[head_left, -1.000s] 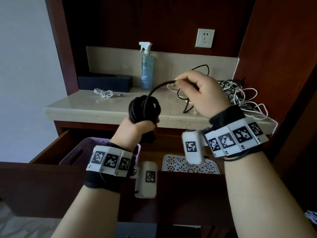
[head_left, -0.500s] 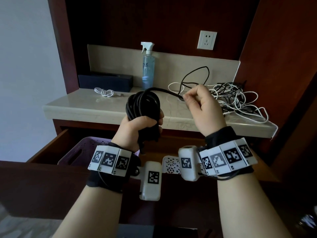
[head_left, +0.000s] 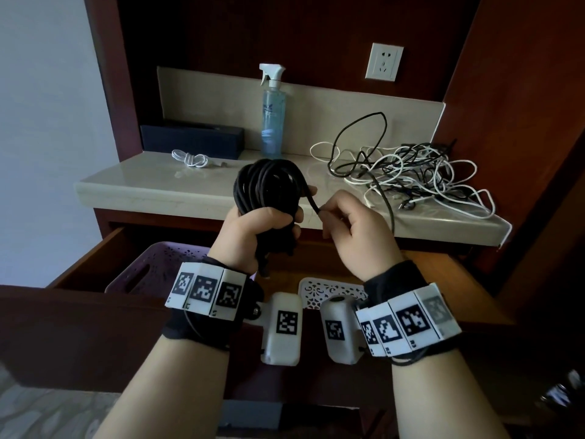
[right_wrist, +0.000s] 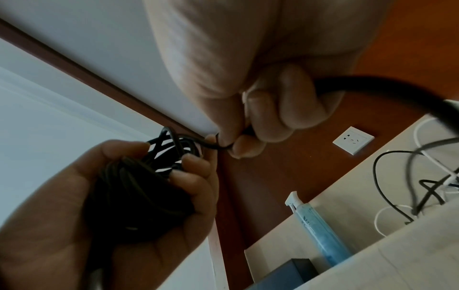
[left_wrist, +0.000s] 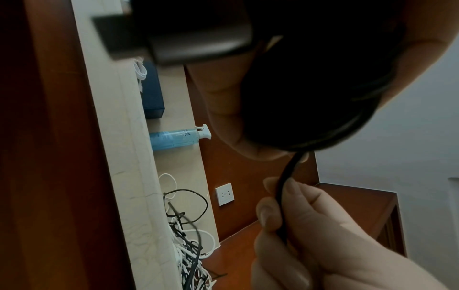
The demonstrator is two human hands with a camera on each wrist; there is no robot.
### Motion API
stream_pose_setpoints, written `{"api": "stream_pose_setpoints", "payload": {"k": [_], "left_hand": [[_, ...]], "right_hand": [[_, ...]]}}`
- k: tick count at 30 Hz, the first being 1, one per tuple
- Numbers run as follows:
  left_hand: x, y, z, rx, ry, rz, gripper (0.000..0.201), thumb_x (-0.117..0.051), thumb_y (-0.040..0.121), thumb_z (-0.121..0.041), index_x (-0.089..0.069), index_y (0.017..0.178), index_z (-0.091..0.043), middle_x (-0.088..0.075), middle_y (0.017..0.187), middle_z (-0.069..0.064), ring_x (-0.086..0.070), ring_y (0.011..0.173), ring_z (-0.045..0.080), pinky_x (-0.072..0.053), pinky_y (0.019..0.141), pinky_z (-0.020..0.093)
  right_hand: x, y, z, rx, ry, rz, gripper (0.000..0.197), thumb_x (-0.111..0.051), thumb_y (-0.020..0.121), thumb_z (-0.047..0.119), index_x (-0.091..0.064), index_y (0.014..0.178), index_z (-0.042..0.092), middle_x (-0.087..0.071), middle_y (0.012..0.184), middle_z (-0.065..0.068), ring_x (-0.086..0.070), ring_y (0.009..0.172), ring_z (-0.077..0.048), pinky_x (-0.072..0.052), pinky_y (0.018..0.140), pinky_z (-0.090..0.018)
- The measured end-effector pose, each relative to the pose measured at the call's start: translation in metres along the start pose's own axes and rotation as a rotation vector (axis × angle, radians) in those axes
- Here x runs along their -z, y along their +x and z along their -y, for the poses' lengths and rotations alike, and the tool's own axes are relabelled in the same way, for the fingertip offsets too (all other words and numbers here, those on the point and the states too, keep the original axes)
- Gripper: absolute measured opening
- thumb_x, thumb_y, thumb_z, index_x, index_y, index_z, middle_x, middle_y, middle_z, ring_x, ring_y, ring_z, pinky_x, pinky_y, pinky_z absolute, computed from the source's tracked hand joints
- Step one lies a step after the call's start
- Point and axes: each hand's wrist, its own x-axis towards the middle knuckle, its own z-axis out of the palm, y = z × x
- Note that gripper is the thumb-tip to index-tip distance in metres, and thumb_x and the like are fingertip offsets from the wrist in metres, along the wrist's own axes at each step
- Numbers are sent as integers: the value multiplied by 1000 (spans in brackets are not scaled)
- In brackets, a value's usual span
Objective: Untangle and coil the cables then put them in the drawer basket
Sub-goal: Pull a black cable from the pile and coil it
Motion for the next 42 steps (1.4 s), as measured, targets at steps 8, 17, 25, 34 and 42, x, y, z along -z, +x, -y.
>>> {"api": "stream_pose_setpoints", "payload": {"k": [8,17,25,34,42], "left_hand": [[-8,-2,5,24,-6,-104,37,-64,52,-13,-67,88,-3,-61,71,9,-57,65,21,-45,56,26],[-6,1,-2,-92,-176,-152,21,-57,64,-4,-70,81,-7,-68,81,4,-67,87,20,-54,88,38],[3,-1,-13,-179,-281,-210,18,-51,72,-9,-56,88,-6,-62,77,0,-62,73,13,-55,79,31],[29,4,-14,-133,29,-507,13,-69,72,-19,-65,78,-8,-65,73,3,-65,73,21,-51,58,28],[21,4,-19,-187,354,-423,65,-74,59,-28,-54,105,14,-62,65,6,-61,59,18,-51,63,32]], "right_hand": [[3,-4,5,-94,-12,91,21,-54,91,21,-49,71,23,-55,59,7,-51,57,-7,-36,56,-16],[14,-11,-1,-147,-30,130,29,-41,96,31,-60,78,20,-50,61,-6,-49,59,-22,-36,60,-31],[21,-16,-17,-194,-121,199,37,-38,95,41,-50,64,23,-48,57,-3,-50,57,-19,-39,62,-31],[38,-17,-19,-119,-309,91,21,-58,78,50,-60,69,31,-65,75,12,-56,81,-14,-28,92,-31],[54,-9,9,204,-186,55,34,-54,78,49,-72,83,21,-62,70,8,-51,74,-13,-41,77,-41]]}}
